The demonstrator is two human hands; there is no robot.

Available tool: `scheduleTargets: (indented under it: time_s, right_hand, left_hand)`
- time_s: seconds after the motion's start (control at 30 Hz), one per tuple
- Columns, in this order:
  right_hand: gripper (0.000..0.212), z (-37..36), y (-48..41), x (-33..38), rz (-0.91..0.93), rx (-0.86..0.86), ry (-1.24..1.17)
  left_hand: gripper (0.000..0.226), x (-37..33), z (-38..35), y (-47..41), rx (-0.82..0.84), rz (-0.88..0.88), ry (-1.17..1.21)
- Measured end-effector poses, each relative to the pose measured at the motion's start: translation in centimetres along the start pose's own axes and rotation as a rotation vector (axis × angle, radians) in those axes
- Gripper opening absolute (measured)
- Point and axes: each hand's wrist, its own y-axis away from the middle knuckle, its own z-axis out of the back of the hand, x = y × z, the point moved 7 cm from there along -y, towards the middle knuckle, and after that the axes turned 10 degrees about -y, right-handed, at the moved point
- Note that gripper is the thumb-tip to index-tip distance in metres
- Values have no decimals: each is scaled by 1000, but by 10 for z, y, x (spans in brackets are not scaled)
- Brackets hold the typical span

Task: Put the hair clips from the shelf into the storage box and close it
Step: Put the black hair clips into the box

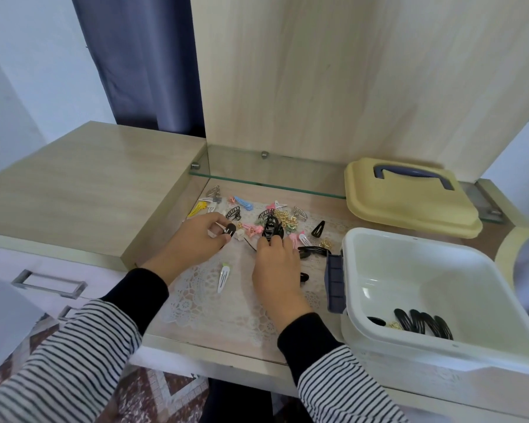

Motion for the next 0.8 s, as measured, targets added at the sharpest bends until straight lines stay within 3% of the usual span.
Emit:
scheduleTargets:
  time_s: [0.17,0.37,0.57,0.8]
  right_hand:
    - [40,30,0,10,-31,-28,-211]
    - [24,96,1,9,-18,-75,-263]
    - [23,165,-4,-33,-38,-91,-309]
    - [16,233,6,-102,-46,57,-364]
  left_hand:
    - [11,-19,8,1,-22,23,133]
    - [15,-48,24,4,-47,-2,250]
    - [25,-114,35,14,-67,-98,387]
    - [18,-198,14,28,48,-207,452]
